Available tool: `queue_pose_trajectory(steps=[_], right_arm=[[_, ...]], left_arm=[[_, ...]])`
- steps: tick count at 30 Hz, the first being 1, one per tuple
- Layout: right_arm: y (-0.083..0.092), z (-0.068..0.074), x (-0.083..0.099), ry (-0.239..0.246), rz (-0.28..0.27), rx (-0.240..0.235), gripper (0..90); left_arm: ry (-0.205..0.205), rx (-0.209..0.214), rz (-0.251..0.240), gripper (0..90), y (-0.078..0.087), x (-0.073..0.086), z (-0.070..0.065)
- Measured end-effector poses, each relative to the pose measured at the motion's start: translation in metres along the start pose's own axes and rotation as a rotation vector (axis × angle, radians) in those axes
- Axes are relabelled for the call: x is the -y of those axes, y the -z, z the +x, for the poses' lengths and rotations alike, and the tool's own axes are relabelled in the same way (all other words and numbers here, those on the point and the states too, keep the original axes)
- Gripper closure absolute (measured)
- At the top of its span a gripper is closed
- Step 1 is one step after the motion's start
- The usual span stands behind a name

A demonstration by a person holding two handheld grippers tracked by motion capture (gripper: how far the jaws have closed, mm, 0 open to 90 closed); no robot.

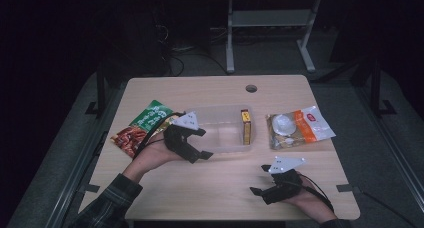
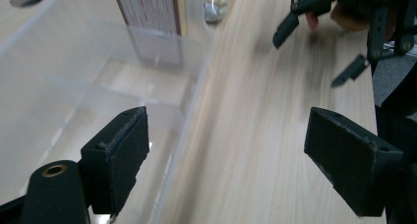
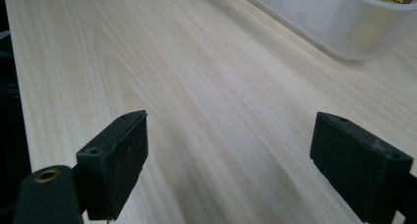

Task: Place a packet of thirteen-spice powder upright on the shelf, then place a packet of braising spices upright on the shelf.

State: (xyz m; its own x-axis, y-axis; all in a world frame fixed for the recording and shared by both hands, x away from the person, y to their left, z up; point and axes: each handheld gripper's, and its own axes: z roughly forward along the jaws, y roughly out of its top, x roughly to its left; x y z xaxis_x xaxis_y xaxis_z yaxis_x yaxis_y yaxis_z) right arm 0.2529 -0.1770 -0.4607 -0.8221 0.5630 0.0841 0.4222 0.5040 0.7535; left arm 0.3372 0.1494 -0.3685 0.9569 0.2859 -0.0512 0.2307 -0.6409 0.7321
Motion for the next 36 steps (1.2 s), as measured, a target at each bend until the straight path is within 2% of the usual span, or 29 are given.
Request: queue_pose_trajectory(steps=[4,11,13,16,18,23,36], right_arm=[[-0.001,0.000,0.000,0.001,0.006,0.001,14.1],[-0.001,0.001,0.001,-0.008,0.015,0.006,14.1],[0.000,0.001,0.001,-0.006,0.014,0.006,14.1],[0.000,0.001,0.001,-0.001,0.016,0.008,14.1],[0.000,0.001,0.001,-0.001,0.017,0.007,14.1],[0.001,0.002,0.002,0.008,0.014,0.008,14.1],[0.001,0.002,0.002,0.013,0.020,0.005,14.1]], left_arm=[[0.007,-0.002,0.007,16.7,-0.001,0.021,-0.008],[0.053,0.019,0.018,16.8,-0.003,0.059,-0.024],[0.057,0.012,0.031,16.8,-0.001,0.069,-0.027],[0.087,0.000,0.034,16.8,0.002,0.082,-0.028],[0.089,-0.016,0.046,16.8,0.006,0.089,-0.027],[0.141,-0.069,0.039,16.8,0.017,0.104,-0.019],[0.238,-0.218,0.047,15.5,0.039,0.125,0.019]])
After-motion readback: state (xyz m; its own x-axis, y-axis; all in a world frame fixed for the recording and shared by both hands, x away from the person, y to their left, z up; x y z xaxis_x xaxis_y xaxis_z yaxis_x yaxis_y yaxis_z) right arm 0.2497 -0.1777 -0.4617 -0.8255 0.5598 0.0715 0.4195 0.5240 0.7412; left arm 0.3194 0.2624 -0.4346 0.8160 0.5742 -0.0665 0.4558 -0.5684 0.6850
